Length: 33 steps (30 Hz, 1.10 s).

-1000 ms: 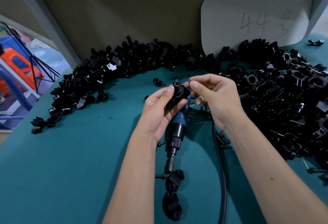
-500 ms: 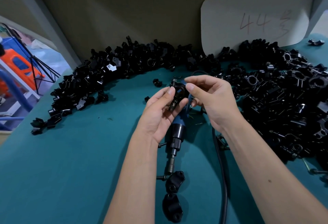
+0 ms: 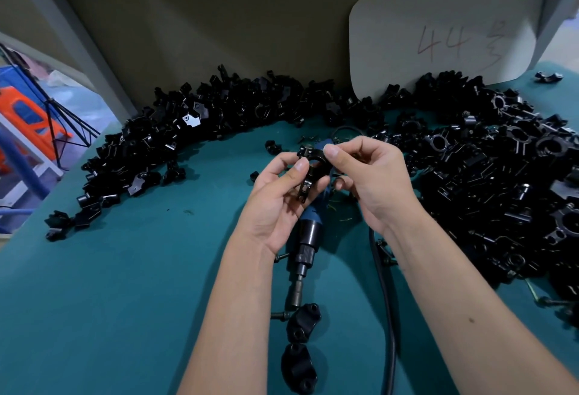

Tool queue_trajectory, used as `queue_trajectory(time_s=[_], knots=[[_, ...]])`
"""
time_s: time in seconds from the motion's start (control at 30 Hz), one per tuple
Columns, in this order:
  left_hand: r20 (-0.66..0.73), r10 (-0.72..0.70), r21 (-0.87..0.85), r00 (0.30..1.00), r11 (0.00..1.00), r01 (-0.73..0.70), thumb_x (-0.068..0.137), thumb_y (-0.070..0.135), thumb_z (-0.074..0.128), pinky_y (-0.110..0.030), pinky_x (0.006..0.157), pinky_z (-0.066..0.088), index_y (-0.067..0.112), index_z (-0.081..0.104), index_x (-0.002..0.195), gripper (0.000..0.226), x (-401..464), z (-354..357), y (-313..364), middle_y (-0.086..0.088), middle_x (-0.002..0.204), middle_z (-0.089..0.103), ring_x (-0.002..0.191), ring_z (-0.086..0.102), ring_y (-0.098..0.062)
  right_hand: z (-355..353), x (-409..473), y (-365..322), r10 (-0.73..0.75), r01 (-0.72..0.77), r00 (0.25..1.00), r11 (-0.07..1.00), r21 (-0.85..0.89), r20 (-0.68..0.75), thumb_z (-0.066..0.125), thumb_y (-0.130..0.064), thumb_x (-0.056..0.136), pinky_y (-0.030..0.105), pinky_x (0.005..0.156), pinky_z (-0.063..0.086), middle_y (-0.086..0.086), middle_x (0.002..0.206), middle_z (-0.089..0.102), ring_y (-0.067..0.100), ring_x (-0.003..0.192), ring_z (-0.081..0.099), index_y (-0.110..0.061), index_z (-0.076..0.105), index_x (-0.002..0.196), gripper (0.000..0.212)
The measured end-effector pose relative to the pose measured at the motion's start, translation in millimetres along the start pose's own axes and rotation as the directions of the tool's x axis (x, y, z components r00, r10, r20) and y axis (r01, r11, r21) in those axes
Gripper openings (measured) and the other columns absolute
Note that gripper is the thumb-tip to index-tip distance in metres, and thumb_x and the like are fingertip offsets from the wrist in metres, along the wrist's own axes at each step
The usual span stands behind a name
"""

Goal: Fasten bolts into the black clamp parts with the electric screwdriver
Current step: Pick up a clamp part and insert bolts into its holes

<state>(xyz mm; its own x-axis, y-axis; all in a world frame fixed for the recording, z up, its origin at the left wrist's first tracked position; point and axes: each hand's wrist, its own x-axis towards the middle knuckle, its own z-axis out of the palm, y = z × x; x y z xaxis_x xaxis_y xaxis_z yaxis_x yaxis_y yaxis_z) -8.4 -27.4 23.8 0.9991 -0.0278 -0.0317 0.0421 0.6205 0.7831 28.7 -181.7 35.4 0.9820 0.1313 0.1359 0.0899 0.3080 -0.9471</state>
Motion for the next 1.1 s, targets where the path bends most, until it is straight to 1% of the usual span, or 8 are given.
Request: queue_trajectory(time_s=[0.13,0.23,0.43,0.5,0.63,0.8,0.97,1.1], knots=[[0.033,0.023,0.007,0.999,1.000,-0.023,0.088,0.013,0.069,-0.025,0.078,0.061,0.013,0.066,0.094,0.007,0.9,3.1,-0.4,-0.013,0.101,0.076,0.088,0.075,-0.023,-1.2,-1.3,1.0,0.022,-0.025,0.998,0.998,0.058,0.064,0.075,-0.018,0.093,0.023,0.052,0.049,0.009,0.087,0.066,0.013,0.067,0.057,-0.015,0.077,0.086,0.008],[0.069,0.039,-0.010,0.997,0.999,-0.038,0.088,0.014,0.070,-0.026,0.081,0.060,0.015,0.070,0.092,0.003,2.2,5.1,-1.0,-0.016,0.107,0.074,0.092,0.074,-0.027,1.2,-2.8,-2.1,0.058,-0.075,0.991,0.987,0.142,0.122,0.070,-0.024,0.095,0.022,0.051,0.047,0.009,0.094,0.071,0.013,0.067,0.058,-0.013,0.081,0.100,0.016],[0.132,0.037,-0.005,0.991,0.999,-0.037,0.088,0.015,0.071,-0.026,0.080,0.061,0.015,0.069,0.091,0.003,2.5,7.0,-3.7,-0.007,0.098,0.076,0.090,0.075,-0.020,0.7,-2.5,0.4,0.077,-0.079,0.997,0.985,0.152,0.017,0.086,-0.029,0.072,0.027,0.055,0.047,0.005,0.087,0.070,0.020,0.078,0.065,-0.018,0.064,0.074,0.025],[0.126,0.042,0.015,0.991,0.999,-0.044,0.087,0.017,0.072,-0.026,0.080,0.061,0.018,0.072,0.087,0.001,2.8,7.1,-2.8,-0.008,0.099,0.076,0.087,0.075,-0.020,-1.2,-2.3,-0.1,0.074,-0.084,0.995,0.984,0.160,0.067,0.085,-0.030,0.079,0.024,0.054,0.046,0.002,0.085,0.069,0.015,0.072,0.062,-0.017,0.067,0.080,0.022],[0.091,0.041,-0.010,0.995,0.999,-0.040,0.084,0.018,0.076,-0.026,0.080,0.061,0.015,0.064,0.094,0.016,4.2,0.9,0.2,-0.017,0.110,0.074,0.092,0.074,-0.028,-0.9,-2.9,-3.1,0.081,-0.106,0.987,0.979,0.174,0.142,0.070,-0.027,0.095,0.025,0.059,0.047,0.006,0.102,0.072,0.017,0.076,0.059,-0.016,0.081,0.100,0.016],[0.129,0.032,0.039,0.991,0.999,-0.037,0.087,0.016,0.073,-0.026,0.082,0.061,0.020,0.073,0.086,0.003,1.7,2.6,-2.1,-0.007,0.097,0.077,0.090,0.075,-0.021,4.2,-3.4,1.1,0.106,-0.108,0.994,0.985,0.137,0.021,0.086,-0.034,0.072,0.032,0.063,0.045,0.005,0.088,0.067,0.020,0.080,0.061,-0.023,0.068,0.070,0.021],[0.102,0.046,-0.002,0.994,0.999,-0.046,0.085,0.018,0.075,-0.027,0.080,0.061,0.015,0.066,0.093,0.012,2.8,0.6,0.0,-0.019,0.107,0.075,0.088,0.076,-0.025,0.7,-3.1,1.7,0.126,-0.155,0.981,0.965,0.210,0.146,0.073,-0.036,0.088,0.029,0.066,0.044,0.009,0.101,0.068,0.017,0.081,0.056,-0.012,0.078,0.102,0.028],[0.106,0.037,0.006,0.994,0.999,-0.038,0.090,0.016,0.070,-0.026,0.081,0.061,0.012,0.061,0.094,0.010,2.4,1.3,-2.3,-0.011,0.101,0.076,0.091,0.075,-0.023,4.6,-3.6,3.7,0.191,-0.200,0.980,0.944,0.264,0.060,0.079,-0.028,0.081,0.023,0.060,0.051,0.008,0.100,0.071,0.013,0.075,0.064,-0.008,0.075,0.094,0.025]])
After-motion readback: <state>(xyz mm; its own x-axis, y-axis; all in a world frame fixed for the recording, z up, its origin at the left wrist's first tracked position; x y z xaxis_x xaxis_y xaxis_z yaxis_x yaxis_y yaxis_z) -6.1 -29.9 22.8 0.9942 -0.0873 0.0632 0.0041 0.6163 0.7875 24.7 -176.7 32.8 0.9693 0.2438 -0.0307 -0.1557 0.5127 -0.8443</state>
